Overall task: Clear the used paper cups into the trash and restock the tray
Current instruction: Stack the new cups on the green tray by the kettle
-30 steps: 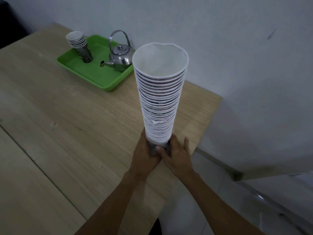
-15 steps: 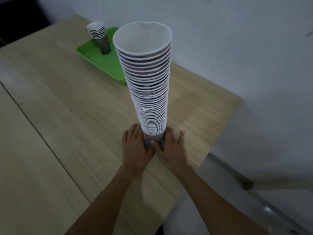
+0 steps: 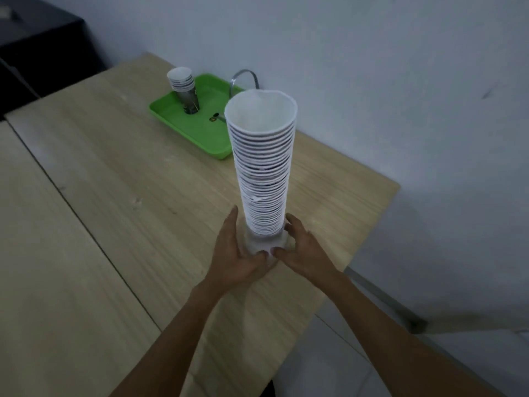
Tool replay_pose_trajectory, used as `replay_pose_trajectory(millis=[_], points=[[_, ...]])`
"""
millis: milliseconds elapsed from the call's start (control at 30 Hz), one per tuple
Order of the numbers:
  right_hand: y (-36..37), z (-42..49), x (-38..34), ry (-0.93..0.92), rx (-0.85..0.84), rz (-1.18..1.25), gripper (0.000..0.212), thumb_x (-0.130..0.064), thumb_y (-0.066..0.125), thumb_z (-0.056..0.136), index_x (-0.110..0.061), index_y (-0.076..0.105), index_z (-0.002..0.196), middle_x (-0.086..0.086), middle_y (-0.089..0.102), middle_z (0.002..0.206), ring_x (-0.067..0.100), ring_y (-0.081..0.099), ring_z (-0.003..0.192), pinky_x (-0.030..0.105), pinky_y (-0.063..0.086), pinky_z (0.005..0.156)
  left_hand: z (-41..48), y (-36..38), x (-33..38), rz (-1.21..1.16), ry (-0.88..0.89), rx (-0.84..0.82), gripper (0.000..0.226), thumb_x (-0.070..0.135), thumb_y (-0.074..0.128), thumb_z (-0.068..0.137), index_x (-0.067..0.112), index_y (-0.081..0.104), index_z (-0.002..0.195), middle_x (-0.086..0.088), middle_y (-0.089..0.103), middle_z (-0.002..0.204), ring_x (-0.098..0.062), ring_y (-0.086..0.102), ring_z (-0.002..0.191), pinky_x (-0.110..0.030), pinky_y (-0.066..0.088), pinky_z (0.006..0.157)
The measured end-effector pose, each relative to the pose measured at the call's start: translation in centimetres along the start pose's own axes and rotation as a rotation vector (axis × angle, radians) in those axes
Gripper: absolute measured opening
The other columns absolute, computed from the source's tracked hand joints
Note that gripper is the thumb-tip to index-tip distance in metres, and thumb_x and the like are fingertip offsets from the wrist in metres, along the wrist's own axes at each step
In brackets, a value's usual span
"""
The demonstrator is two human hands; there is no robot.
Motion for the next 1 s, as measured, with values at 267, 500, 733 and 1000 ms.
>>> replay_pose_trajectory(millis=[267,500,733,1000], points=[[-7.0,-1.5,-6.2,-0.059,0.171,0.312,0.065,-0.002,0.068,0.079,-0.021,0.040,0.134,0.006,0.054,0.127,0.020,0.058,0.109,0.042,0.054,0.088,0.0,-3.5,7.4,-0.213,0.104,0.146,0.091,0.040,0.071,0.076,0.020,0.022,0.150,0.008,0.029,0.155,-0.008,0.027,0.142,-0.027,0.027,0.109],[-8.7,-0.6,-12.3,-0.167,0.071,0.362,0.075,-0.016,0.075,0.071,-0.022,0.038,0.135,0.004,0.055,0.130,0.018,0.059,0.112,0.045,0.053,0.091,0.3,-3.5,9.6,-0.316,0.160,0.191,0.073,0.029,0.066,0.081,0.016,0.034,0.146,0.011,0.045,0.143,0.002,0.042,0.129,0.000,0.035,0.091],[-7.8,-0.4,-13.3,-0.212,0.063,0.212,0.085,-0.037,0.085,0.062,-0.026,0.038,0.132,-0.011,0.059,0.124,0.006,0.056,0.114,0.041,0.051,0.095,0.2,-2.8,9.8,-0.394,0.202,0.207,0.068,0.033,0.062,0.084,0.012,0.036,0.144,0.003,0.050,0.140,-0.014,0.049,0.128,-0.026,0.046,0.099],[-7.8,-0.8,-13.8,-0.258,0.104,0.130,0.086,-0.031,0.086,0.063,-0.022,0.035,0.132,-0.007,0.058,0.126,0.009,0.058,0.111,0.036,0.052,0.092,0.0,-2.5,9.4,-0.413,0.192,0.234,0.068,0.037,0.061,0.084,0.015,0.035,0.143,0.001,0.049,0.140,-0.015,0.049,0.128,-0.028,0.047,0.099]])
Point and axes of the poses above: each hand's wrist, its own z-axis towards the middle knuckle, its own y-axis out of the palm, x = y × z, the point moved 9 cm from there along z, towards the middle knuckle
